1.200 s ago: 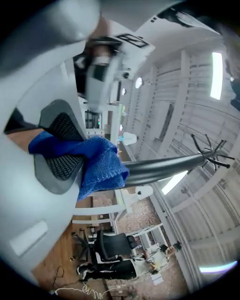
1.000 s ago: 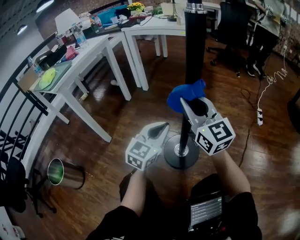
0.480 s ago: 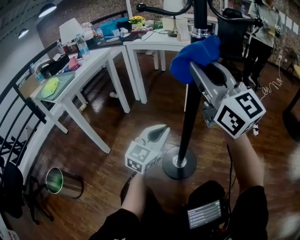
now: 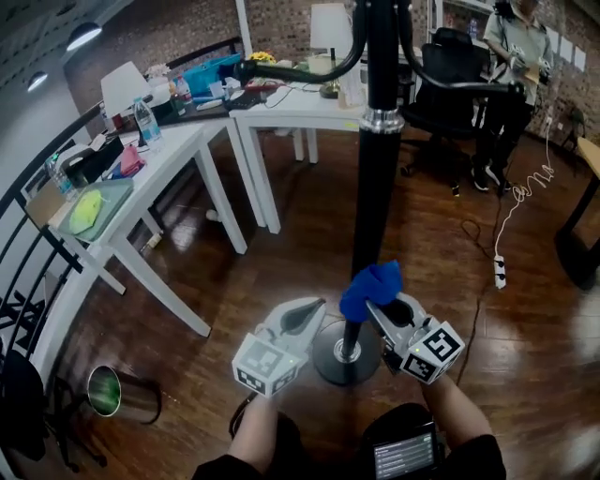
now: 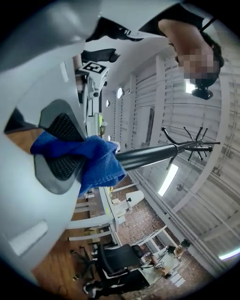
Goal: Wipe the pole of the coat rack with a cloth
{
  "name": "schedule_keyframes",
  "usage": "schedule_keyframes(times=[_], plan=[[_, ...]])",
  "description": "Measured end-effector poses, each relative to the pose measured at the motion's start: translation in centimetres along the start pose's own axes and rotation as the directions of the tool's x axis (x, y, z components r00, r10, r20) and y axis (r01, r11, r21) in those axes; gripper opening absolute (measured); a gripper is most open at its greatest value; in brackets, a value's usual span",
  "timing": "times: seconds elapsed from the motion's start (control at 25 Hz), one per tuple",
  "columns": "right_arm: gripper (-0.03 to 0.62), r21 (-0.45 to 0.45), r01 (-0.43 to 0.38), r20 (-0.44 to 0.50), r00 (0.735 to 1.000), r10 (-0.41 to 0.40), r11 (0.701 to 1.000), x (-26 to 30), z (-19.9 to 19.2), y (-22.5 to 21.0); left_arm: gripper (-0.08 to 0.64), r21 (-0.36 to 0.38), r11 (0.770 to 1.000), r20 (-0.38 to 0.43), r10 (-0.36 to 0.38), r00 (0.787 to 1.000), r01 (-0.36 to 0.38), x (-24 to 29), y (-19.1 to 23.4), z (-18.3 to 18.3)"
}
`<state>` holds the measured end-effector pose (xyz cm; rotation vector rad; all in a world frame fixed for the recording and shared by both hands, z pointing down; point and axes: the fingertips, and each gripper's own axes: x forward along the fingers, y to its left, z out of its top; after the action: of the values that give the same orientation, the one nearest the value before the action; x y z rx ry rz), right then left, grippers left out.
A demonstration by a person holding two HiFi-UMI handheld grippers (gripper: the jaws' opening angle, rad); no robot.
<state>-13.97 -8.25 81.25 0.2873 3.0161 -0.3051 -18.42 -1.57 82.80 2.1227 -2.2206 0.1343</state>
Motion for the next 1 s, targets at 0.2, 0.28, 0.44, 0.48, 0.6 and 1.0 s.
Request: schedule_keyframes(times=[0.2, 0.28, 0.44, 0.48, 0.6, 1.0], plan=[[0.067, 0.038, -0.021, 0.018, 1.0, 0.02, 0.999, -2.0, 13.4, 4.7, 0.002, -0.045, 0.996, -0.05, -0.082, 0.995, 0.08, -0.2, -1.2, 13.2], [0.067, 0.06, -0.026, 0.047, 0.999, 0.023, 0.998, -2.8, 20.3, 7.7, 0.002, -0.048, 0.992, -0.055, -0.117, 0.992, 0.114, -1.3, -2.9, 19.5], [0.067, 0.056, -0.019, 0.065, 0.998, 0.015, 0.998, -4.8, 31.8, 12.7, 0.002, -0.048, 0.982, -0.069, -0.186, 0.98, 0.183, -3.8, -7.0, 30.7], [0.067, 0.058, -0.016, 0.06, 0.998, 0.013, 0.998, -5.5, 34.1, 14.0, 0.002, -0.052, 0.979, -0.076, -0.202, 0.977, 0.198, -4.6, -8.4, 33.0], [0.067, 0.075, -0.005, 0.046, 0.999, 0.002, 0.997, -7.3, 40.2, 16.9, 0.002, -0.052, 0.971, -0.074, -0.238, 0.969, 0.234, -6.9, -11.9, 39.3], [0.067, 0.037, 0.042, 0.093, 0.995, -0.045, 0.998, -9.5, 48.3, 18.9, 0.002, 0.025, 0.981, 0.023, -0.193, 0.981, 0.193, -9.4, -14.1, 48.4]])
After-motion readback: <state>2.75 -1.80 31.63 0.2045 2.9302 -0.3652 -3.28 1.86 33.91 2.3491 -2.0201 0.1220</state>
